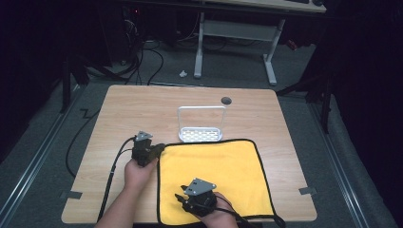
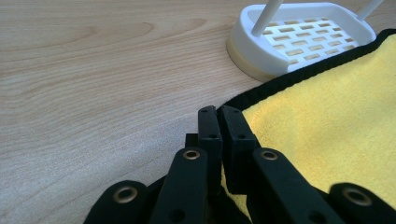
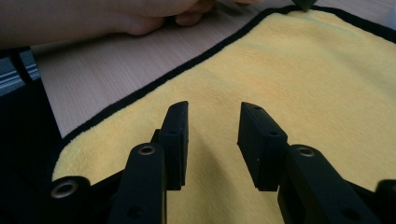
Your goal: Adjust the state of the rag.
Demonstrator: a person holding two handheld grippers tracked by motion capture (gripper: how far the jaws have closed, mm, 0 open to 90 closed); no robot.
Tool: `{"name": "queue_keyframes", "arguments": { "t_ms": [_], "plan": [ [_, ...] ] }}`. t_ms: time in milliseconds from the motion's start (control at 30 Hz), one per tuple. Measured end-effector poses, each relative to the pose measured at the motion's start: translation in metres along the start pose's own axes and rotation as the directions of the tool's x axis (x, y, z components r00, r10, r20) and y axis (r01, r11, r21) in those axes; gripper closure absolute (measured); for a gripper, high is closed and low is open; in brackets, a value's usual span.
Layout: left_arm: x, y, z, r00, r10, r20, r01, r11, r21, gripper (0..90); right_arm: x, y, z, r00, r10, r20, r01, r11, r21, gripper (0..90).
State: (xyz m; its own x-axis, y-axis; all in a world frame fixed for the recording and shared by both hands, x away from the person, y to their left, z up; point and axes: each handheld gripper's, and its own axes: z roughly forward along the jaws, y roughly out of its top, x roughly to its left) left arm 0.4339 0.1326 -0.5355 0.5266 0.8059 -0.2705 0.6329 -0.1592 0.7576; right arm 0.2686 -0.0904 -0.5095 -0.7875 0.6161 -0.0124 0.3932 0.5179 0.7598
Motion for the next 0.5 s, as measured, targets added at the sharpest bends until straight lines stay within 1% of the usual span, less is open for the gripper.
{"name": "queue_keyframes", "arguments": {
  "t_ms": [200, 267, 367, 500],
  "plan": [
    [0.001, 0.000, -0.001, 0.9999, -0.007, 0.008, 0.007, 0.9999, -0.009, 87.4, 0.015, 0.009, 0.016, 0.9988, -0.036, -0.033, 0.036, 0.999, 0.012, 62.3],
    [0.002, 0.000, -0.001, 0.9999, -0.011, 0.009, 0.011, 0.9999, -0.012, 87.3, 0.019, 0.012, 0.022, 0.9981, -0.046, -0.041, 0.047, 0.999, 0.024, 62.3],
    [0.002, -0.001, -0.002, 0.9999, -0.014, 0.009, 0.014, 0.9997, -0.018, 87.4, 0.023, 0.014, 0.029, 0.9970, -0.040, -0.066, 0.042, 0.999, 0.022, 61.5],
    [0.002, -0.001, -0.002, 0.9997, -0.019, 0.014, 0.020, 0.9997, -0.017, 87.3, 0.026, 0.016, 0.037, 0.9961, -0.029, -0.083, 0.032, 0.999, 0.032, 58.5]
  ]
}}
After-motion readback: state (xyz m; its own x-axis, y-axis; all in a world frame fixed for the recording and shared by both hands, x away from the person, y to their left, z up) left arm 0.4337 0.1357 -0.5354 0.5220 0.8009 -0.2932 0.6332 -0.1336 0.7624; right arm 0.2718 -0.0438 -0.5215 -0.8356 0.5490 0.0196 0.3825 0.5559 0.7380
